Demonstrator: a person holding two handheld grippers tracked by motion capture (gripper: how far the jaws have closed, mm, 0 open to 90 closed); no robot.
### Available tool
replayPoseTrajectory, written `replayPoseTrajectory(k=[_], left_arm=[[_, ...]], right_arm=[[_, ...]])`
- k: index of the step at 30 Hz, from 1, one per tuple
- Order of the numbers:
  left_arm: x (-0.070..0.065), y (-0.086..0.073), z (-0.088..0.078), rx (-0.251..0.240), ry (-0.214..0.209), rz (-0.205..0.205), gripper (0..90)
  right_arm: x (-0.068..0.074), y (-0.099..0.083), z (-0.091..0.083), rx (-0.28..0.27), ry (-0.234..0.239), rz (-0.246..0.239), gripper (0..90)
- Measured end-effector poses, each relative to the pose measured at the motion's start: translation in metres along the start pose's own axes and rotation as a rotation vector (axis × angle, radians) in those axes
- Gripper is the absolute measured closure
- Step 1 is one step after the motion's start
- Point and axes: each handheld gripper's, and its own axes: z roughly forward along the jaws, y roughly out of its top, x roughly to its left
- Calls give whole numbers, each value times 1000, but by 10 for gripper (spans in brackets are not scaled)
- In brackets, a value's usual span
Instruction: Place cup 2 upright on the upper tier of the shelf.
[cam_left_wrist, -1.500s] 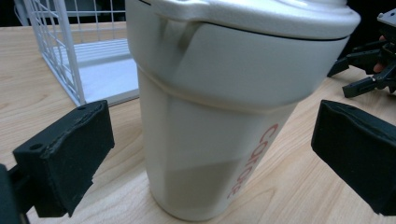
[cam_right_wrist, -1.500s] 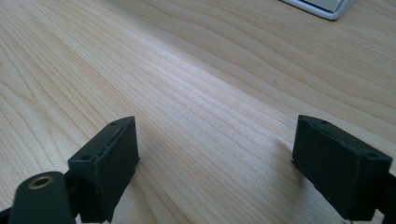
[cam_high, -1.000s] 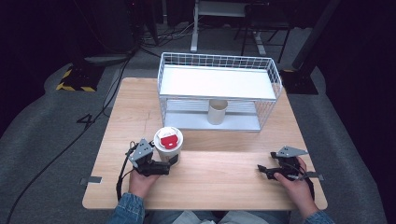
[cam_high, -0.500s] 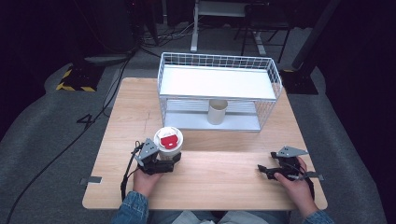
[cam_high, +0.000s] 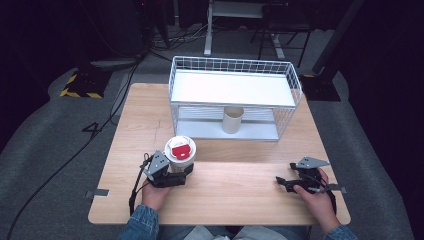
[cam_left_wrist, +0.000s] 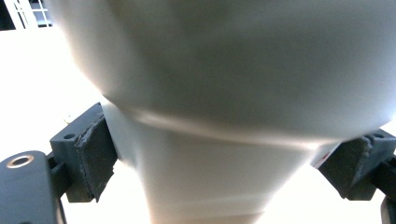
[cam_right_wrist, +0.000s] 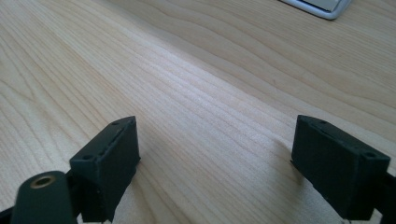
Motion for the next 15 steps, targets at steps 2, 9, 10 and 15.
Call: replayPoseTrajectory(k=[2, 9, 10, 15], left_arm=[[0, 0, 0, 5, 4, 4, 116], [-1, 1, -2, 8, 13, 8, 119], [-1, 1, -2, 9, 15, 9, 120], [-2, 2, -3, 6, 11, 5, 122]], right_arm=[[0, 0, 0, 0, 0, 0, 154], [0, 0, 0, -1, 1, 0, 153], [0, 0, 0, 0, 0, 0, 153], [0, 0, 0, 0, 0, 0, 154]])
